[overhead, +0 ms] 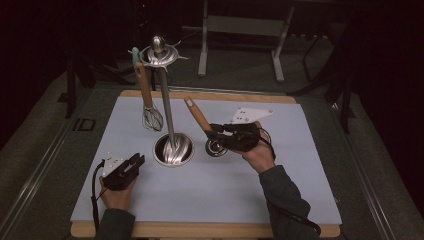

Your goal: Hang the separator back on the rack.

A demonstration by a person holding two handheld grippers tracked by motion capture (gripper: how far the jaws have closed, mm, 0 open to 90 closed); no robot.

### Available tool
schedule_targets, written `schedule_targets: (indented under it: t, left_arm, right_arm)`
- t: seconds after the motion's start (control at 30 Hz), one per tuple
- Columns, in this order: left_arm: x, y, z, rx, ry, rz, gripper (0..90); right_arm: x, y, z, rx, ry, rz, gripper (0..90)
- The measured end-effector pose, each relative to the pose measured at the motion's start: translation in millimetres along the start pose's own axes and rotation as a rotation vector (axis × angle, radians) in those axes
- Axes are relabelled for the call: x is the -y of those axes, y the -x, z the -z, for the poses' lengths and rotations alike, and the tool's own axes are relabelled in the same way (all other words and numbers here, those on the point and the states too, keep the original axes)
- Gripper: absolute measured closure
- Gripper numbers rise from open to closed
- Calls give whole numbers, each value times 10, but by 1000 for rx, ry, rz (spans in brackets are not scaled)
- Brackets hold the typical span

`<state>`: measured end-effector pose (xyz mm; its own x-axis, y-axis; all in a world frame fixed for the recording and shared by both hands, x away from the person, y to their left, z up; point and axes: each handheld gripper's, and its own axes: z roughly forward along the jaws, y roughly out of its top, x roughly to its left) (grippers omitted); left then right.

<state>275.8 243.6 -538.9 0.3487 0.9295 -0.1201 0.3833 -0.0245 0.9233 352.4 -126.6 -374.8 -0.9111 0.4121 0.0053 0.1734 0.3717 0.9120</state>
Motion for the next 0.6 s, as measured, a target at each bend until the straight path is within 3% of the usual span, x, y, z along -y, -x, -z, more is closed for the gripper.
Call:
schedule_targets:
  t: [0.6]
  left_arm:
    - [0, 0, 0, 0, 1, 0, 741]
  right_arm:
    - [-158, -4, 76, 7, 18, 51, 710]
